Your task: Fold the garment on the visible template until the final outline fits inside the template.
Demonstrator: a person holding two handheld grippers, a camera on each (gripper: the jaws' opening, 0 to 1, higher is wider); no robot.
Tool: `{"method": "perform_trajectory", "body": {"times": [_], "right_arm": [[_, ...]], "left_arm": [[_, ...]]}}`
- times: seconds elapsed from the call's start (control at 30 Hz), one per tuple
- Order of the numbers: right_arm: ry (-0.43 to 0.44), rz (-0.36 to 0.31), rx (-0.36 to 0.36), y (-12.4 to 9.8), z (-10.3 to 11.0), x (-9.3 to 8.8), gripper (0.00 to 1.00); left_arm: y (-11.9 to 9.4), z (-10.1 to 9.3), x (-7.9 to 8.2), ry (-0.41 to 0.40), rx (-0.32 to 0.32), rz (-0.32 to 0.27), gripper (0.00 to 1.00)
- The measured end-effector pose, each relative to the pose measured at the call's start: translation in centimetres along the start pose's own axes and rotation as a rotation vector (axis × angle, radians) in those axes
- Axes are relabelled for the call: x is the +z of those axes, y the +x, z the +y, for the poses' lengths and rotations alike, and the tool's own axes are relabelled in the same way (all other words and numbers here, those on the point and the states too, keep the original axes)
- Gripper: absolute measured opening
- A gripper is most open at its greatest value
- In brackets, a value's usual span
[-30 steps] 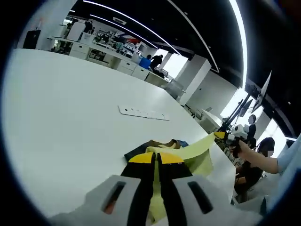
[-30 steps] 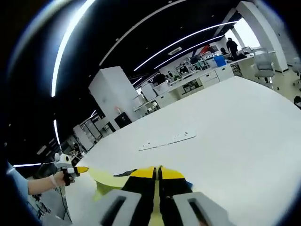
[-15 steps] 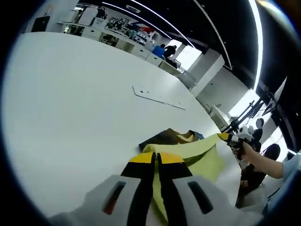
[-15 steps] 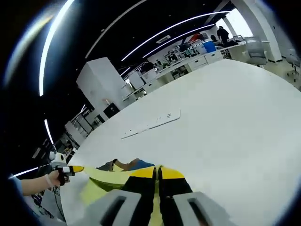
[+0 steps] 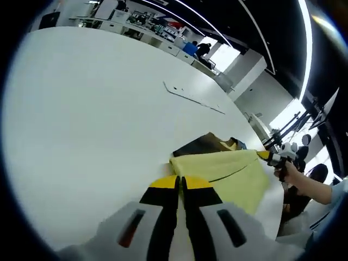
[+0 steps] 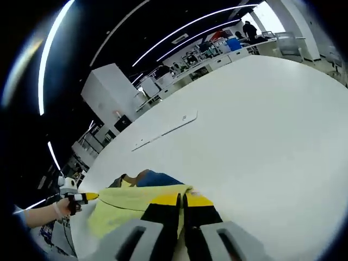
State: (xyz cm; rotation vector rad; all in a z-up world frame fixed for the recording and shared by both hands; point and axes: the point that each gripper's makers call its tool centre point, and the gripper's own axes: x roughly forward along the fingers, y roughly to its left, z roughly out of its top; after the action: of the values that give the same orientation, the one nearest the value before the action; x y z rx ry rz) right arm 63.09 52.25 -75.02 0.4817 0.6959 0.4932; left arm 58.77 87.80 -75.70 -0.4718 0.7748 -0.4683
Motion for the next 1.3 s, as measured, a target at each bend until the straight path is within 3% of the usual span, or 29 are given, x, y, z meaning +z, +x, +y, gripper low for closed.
{"method": "perform_trajectory", "body": {"times": [0.23,0.37,0.43,0.53,0.8,1.0,1.07,1.3], "right_arm": [[0.008,0.003,0.001,0.1,-0.1,-0.1,0.0],[-0.012,-0.012,0.025,0.0,0.2,-0.1,0.0],[-0.026,-0.008,0.036,-0.1,0.3,-0.2,0.03],[-0.045,0.007,0.054,-0.3,0.7,-0.8,0.13],[-0.081,0.001,0.099,-0.8,1.9,-1.0,0.15],[-0.085,0.011,0.101,-0.6,1.6,-0.9,0.14],[-0.085,0.011,0.094,-0.6,1.4,-0.9,0.13],[-0.081,-0.003,0.07,-0.8,0.9,-0.5,0.0]], "left_arm": [[0.0,-0.1,0.0,-0.012,-0.008,-0.007,0.0],[0.0,-0.7,0.3,0.1,-0.044,-0.025,0.0],[-0.1,-0.8,0.2,0.091,-0.042,-0.023,0.01],[-0.2,-1.1,0.2,0.109,-0.072,-0.024,0.05],[-0.5,-2.8,-0.2,0.149,-0.155,-0.009,0.22],[-0.3,-2.1,-0.2,0.134,-0.132,-0.003,0.18],[-0.2,-1.8,-0.1,0.115,-0.119,-0.005,0.13],[-0.2,-1.3,0.8,0.081,-0.109,-0.028,0.01]]}}
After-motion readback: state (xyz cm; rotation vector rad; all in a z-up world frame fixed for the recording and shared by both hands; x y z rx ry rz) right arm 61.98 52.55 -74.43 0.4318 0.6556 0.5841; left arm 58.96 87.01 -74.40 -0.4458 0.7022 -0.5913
